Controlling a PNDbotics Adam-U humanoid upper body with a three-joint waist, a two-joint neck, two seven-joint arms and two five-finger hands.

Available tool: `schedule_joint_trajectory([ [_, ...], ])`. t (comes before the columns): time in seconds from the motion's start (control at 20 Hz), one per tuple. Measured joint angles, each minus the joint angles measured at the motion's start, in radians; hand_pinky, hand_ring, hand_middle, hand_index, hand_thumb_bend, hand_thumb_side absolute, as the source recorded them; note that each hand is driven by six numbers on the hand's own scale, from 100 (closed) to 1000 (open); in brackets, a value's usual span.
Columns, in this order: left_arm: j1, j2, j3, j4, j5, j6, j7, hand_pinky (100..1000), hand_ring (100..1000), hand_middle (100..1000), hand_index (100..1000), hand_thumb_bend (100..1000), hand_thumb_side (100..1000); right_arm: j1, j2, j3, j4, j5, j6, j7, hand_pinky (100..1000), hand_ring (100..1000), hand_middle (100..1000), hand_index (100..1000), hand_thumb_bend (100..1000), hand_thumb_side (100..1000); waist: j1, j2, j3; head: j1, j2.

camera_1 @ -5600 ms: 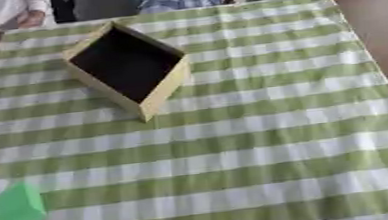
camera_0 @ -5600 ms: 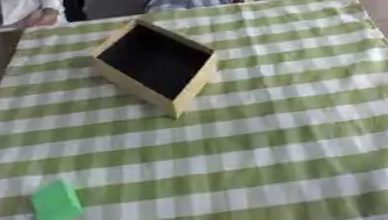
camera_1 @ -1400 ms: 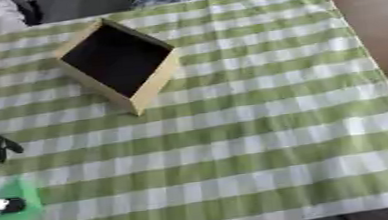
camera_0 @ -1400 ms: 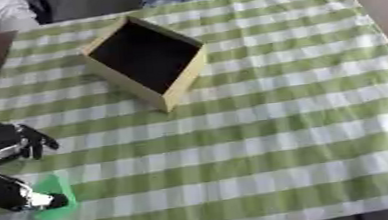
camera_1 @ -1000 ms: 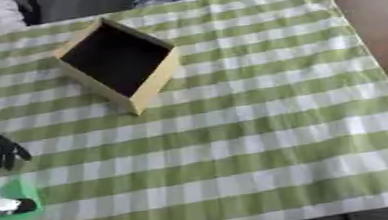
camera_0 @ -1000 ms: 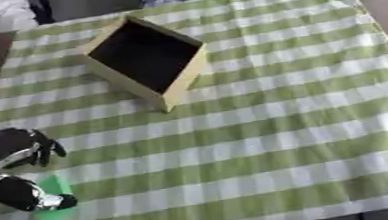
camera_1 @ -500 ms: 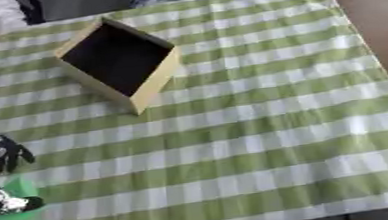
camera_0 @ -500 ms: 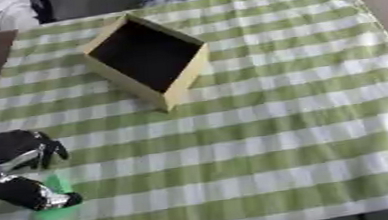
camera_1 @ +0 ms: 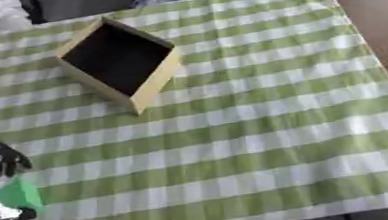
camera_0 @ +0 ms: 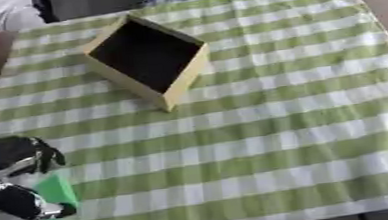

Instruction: Pick up objects on the table and place them in the box.

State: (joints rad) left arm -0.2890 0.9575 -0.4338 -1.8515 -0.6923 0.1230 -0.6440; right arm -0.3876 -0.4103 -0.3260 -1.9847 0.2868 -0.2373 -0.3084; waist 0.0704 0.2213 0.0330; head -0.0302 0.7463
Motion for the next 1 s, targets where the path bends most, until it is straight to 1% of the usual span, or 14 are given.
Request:
schedule_joint_trajectory([
  [0.25,0.000,0.000,0.000,0.002,-0.013,0.001,-0.005,617,573,549,780,585,591,0.000,0.000,0.000,0.000,0.000,0.000,0.000,570,795,715,924,100,968,-0.001,0.000,-0.001,0.000,0.000],
  [0.35,0.000,0.000,-0.001,0.006,-0.014,0.004,-0.003,594,553,531,765,568,586,0.000,0.000,0.000,0.000,0.000,0.000,0.000,569,795,715,924,100,968,-0.001,0.000,-0.001,0.001,0.000],
  [0.4,0.000,0.000,-0.002,0.008,-0.014,0.006,-0.001,576,540,517,744,547,568,0.000,0.001,0.000,0.000,0.000,0.000,0.000,569,796,715,924,100,968,-0.001,0.000,-0.001,0.001,0.000],
  [0.45,-0.001,-0.001,-0.002,0.009,-0.014,0.009,0.001,574,539,516,742,545,566,0.000,0.001,-0.001,0.000,0.000,0.000,0.000,569,796,715,924,100,968,-0.001,0.000,-0.001,0.001,0.000],
  [0.5,-0.001,-0.001,-0.003,0.009,-0.014,0.012,0.004,553,523,501,713,523,543,0.000,0.002,-0.001,0.000,0.000,0.000,0.000,569,796,715,924,100,968,-0.001,0.000,-0.002,0.001,0.000],
  [0.6,-0.002,-0.006,-0.008,0.009,-0.010,0.017,0.010,517,491,475,671,510,495,0.000,0.003,-0.003,0.000,0.000,0.000,0.000,570,796,715,924,100,968,-0.001,0.000,-0.002,0.001,0.000],
  [0.65,-0.002,-0.009,-0.008,0.010,-0.006,0.020,0.014,513,489,473,668,508,488,0.000,0.003,-0.004,0.000,0.000,0.000,0.000,570,796,715,924,100,968,-0.001,0.000,-0.002,0.001,0.000],
  [0.7,-0.002,-0.009,-0.009,0.009,-0.002,0.022,0.017,481,467,461,646,488,426,0.000,0.004,-0.005,0.000,0.000,0.000,0.000,570,796,715,924,100,968,-0.001,0.000,-0.002,0.001,0.000],
  [0.75,-0.002,-0.009,-0.009,0.009,0.002,0.024,0.020,470,460,458,641,483,414,0.000,0.004,-0.006,0.000,0.000,0.000,0.000,570,796,715,924,100,968,-0.001,0.000,-0.003,0.001,0.000],
  [0.8,-0.003,-0.009,-0.009,0.009,0.007,0.026,0.023,447,451,455,621,462,360,0.000,0.005,-0.006,0.000,0.000,0.000,0.000,570,796,715,924,100,968,-0.001,0.000,-0.003,0.001,0.000],
  [0.85,-0.003,-0.009,-0.009,0.008,0.013,0.027,0.025,447,452,455,612,450,340,0.000,0.005,-0.006,0.000,0.000,0.000,0.000,570,796,715,924,100,968,-0.001,0.000,-0.003,0.001,0.000],
  [0.9,-0.003,-0.009,-0.009,0.008,0.018,0.030,0.028,430,445,451,593,416,270,0.000,0.005,-0.006,0.000,0.000,0.000,0.000,570,796,715,924,100,968,-0.001,0.000,-0.003,0.001,0.000],
  [0.95,-0.003,-0.009,-0.009,0.008,0.022,0.032,0.031,427,443,448,588,404,256,0.000,0.005,-0.006,0.000,0.000,0.000,0.000,570,797,715,924,100,968,-0.001,0.000,-0.003,0.001,0.000],
  [1.0,-0.003,-0.009,-0.008,0.008,0.027,0.035,0.035,405,432,437,572,377,192,0.000,0.005,-0.006,0.000,0.000,0.000,0.000,570,797,715,924,100,968,-0.001,0.000,-0.003,0.001,0.000],
])
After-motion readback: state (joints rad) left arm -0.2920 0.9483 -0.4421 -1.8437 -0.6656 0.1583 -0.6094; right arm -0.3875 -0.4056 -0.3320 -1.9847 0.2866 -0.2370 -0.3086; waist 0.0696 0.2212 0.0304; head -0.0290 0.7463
